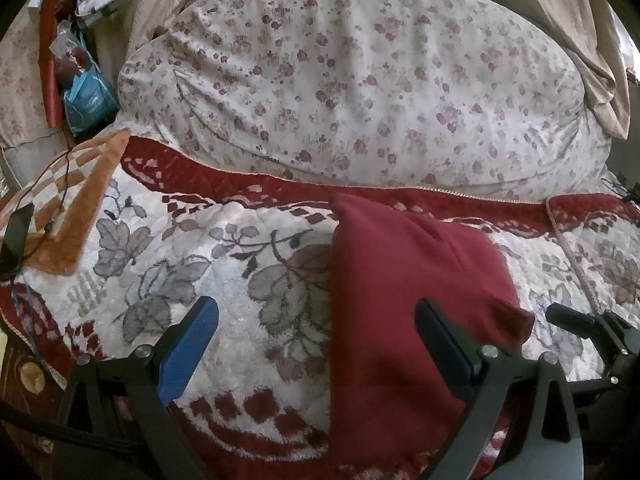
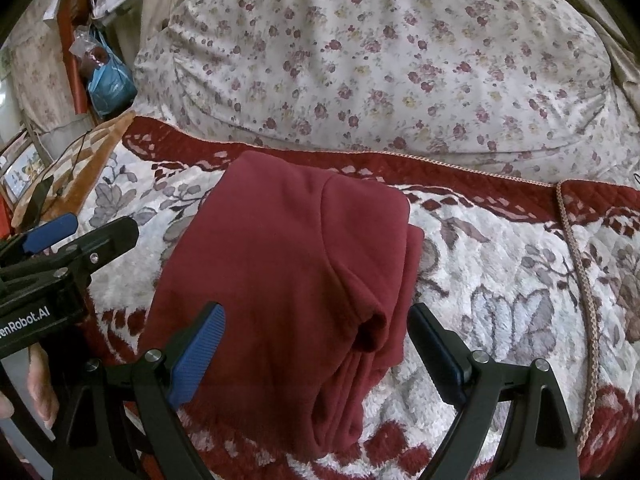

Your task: Fold small clothes

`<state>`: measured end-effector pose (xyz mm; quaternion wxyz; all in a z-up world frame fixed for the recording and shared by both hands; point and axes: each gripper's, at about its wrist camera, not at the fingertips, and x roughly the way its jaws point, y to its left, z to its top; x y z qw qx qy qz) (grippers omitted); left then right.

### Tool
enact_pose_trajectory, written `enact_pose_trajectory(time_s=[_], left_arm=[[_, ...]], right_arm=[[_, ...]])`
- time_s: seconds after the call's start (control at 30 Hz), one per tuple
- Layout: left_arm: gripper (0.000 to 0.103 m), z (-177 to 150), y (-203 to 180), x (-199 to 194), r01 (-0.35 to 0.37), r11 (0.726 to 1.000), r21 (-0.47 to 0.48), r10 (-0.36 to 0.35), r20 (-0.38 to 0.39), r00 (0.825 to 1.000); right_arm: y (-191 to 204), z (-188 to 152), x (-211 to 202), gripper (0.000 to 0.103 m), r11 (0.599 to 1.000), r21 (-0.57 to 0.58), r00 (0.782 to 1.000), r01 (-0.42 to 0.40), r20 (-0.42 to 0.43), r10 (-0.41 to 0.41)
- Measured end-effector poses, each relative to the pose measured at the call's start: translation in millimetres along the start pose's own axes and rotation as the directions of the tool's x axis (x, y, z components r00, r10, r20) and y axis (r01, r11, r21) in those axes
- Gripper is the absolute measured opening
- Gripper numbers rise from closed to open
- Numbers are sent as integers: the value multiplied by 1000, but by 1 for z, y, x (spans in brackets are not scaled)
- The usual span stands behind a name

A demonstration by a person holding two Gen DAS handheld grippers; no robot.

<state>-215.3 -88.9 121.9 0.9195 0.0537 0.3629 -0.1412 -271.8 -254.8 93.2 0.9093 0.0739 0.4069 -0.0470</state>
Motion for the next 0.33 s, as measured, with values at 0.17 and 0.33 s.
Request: enact_pose_trajectory(time_s=[0.17, 0.33], left_arm=[[98, 1, 2, 8, 4, 1000, 7, -4, -7, 1000], [98, 1, 5, 16, 4, 1000, 13, -4, -17, 1000]], right_arm=[[1, 2, 4, 95, 1000, -2, 1000, 0, -5, 0], [3, 4, 13, 95, 1000, -3, 1000, -6, -20, 6]])
